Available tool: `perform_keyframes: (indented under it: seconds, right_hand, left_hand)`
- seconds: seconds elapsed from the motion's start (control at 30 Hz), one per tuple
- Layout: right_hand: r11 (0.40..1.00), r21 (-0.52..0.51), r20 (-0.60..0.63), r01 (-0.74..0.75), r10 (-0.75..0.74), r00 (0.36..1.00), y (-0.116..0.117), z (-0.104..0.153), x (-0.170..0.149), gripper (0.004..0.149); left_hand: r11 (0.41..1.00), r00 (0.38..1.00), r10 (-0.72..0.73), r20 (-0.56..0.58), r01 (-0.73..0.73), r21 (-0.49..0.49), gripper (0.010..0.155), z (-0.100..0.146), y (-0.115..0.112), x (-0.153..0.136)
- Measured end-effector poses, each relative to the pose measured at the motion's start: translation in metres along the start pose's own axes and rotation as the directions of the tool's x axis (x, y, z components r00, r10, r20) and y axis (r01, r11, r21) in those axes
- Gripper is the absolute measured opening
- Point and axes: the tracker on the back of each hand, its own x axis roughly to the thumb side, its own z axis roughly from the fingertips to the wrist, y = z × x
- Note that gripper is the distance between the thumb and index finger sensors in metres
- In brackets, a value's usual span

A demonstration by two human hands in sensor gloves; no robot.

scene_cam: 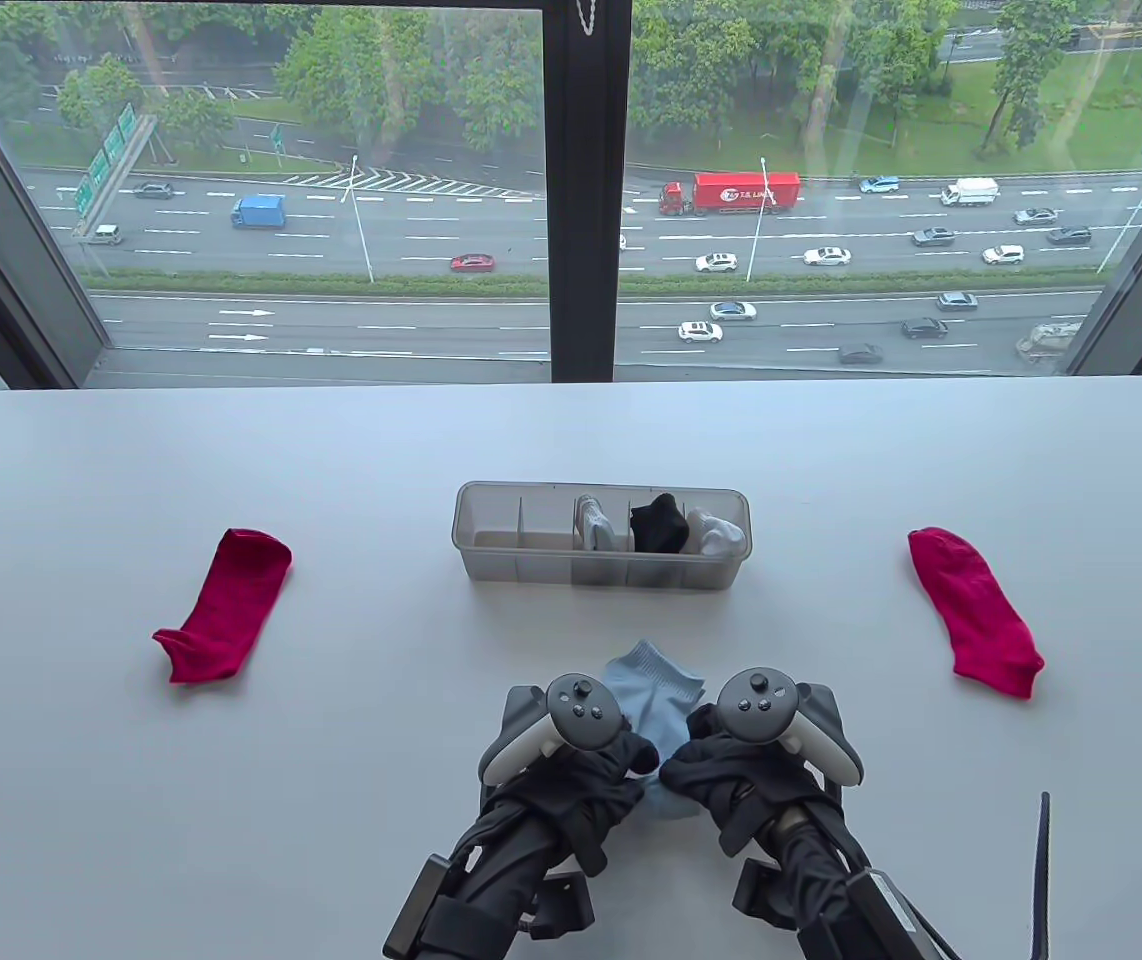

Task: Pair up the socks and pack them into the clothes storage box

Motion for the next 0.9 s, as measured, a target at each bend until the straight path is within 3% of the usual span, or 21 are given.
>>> perform_keyframes:
  seconds: [0.13,0.23,0.37,0.47,0.6,0.7,0.8,0.9]
  right_hand:
    - [1.000,0.015,0.005,0.024,-0.024,1.000,0.0001,-0.0001,-0.0010,0.035]
    - [0.998,0.015,0.006,0.059,-0.059,0.998,-0.0010,0.0002,-0.0026,0.036]
    - [0.998,0.049,0.051,0.031,-0.034,0.998,-0.0005,0.0012,-0.0051,0.060]
    - [0.995,0.041,0.040,-0.093,0.092,0.995,0.0015,0.0010,-0.0008,0.054]
    - [0.997,0.002,0.025,-0.081,0.081,0.996,0.0029,-0.0003,-0.0012,0.041]
    - [0.999,0.005,0.023,-0.051,0.051,0.998,0.0031,-0.0010,-0.0014,0.040]
    - [0.999,0.016,0.025,-0.034,0.034,0.999,0.0029,-0.0013,-0.0020,0.040]
    - [1.000,-0.007,0.023,0.028,-0.028,0.999,0.0032,-0.0006,-0.0033,0.044]
  left_hand:
    - [0.994,0.996,-0.075,-0.051,0.078,0.072,0.045,-0.0001,-0.0026,0.0046]
    - [0.989,0.994,-0.095,-0.053,0.100,0.105,0.042,0.0000,-0.0037,0.0081]
    - [0.991,0.996,-0.081,-0.047,0.085,0.107,0.044,-0.0004,-0.0041,0.0069]
    - [0.991,0.996,-0.077,-0.045,0.081,0.105,0.044,-0.0007,-0.0045,0.0077]
    - [0.992,0.999,-0.043,-0.033,0.047,0.116,0.045,0.0002,-0.0026,0.0054]
    - [0.998,1.000,-0.016,-0.011,0.017,0.056,0.061,-0.0004,-0.0032,0.0015]
    - [0.988,0.998,-0.052,-0.036,0.057,0.140,0.046,0.0006,-0.0021,0.0033]
    - [0.987,0.997,-0.070,-0.038,0.075,0.141,0.044,-0.0002,-0.0030,0.0064]
